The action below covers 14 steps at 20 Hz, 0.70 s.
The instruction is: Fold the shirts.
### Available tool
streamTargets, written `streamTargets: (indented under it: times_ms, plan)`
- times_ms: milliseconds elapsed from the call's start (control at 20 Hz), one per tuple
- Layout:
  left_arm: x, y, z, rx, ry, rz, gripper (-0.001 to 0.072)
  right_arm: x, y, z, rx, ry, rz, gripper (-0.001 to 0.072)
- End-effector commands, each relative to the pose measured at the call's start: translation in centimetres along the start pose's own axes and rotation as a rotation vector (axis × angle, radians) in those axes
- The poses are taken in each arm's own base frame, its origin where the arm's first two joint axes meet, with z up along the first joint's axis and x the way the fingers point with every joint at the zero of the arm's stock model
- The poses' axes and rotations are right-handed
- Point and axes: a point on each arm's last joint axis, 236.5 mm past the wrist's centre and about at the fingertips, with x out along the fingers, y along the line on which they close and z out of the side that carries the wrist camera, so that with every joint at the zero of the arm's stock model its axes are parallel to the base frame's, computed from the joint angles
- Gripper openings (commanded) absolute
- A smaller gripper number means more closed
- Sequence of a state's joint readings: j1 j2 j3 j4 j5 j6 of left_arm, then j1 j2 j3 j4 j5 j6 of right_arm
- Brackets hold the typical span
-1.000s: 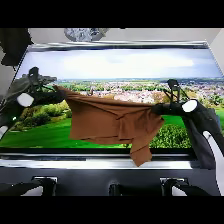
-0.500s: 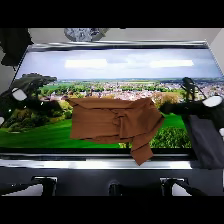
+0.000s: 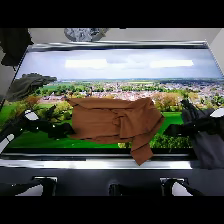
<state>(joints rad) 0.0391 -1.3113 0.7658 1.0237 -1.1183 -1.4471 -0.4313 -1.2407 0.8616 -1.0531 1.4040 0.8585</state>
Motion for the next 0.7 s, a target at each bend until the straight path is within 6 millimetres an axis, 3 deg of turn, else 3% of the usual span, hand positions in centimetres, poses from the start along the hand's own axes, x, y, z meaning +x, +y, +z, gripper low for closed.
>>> streamTargets:
  times_ms: [0, 50, 100, 150, 200, 400, 550, 600, 650]
  plan:
    - [1.6, -0.7, 0.2, -0.023, -0.026, -0.005, 0.0525, 1.6, 0.7, -1.3, 0.035, 0.012, 0.053, 0.0621]
    - [1.7, -0.7, 0.8, -0.05, -0.046, -0.004, 0.0319, 2.4, 1.1, -1.6, 0.045, 0.006, 0.084, 0.0623]
    - [1.6, -0.6, 1.2, -0.057, -0.064, -0.003, 0.018, 3.3, 1.7, -2.1, 0.054, 0.0, 0.115, 0.0634]
    - [1.6, -0.6, 1.4, -0.055, -0.075, -0.002, 0.0085, 4.3, 2.2, -2.5, 0.085, -0.011, 0.149, 0.0634]
    - [1.5, -0.7, 1.5, -0.054, -0.076, -0.002, 0.0038, 5.5, 2.9, -2.7, 0.111, -0.032, 0.184, 0.0634]
    - [1.2, -0.9, 1.3, -0.048, -0.075, -0.006, 0.0038, 10.3, 5.2, -3.1, 0.093, -0.037, 0.186, 0.0634]
    - [0.7, -1.2, 1.1, -0.027, -0.077, -0.01, 0.0038, 11.4, 6.0, 0.7, 0.101, -0.165, 0.15, 0.0595]
    - [0.5, -1.4, 1.2, -0.024, -0.085, -0.012, 0.0037, 11.3, 5.7, 1.6, 0.118, -0.205, 0.14, 0.0511]
    - [0.3, -1.4, 1.2, -0.016, -0.093, -0.013, 0.0037, 11.1, 5.6, 2.2, 0.135, -0.229, 0.14, 0.0332]
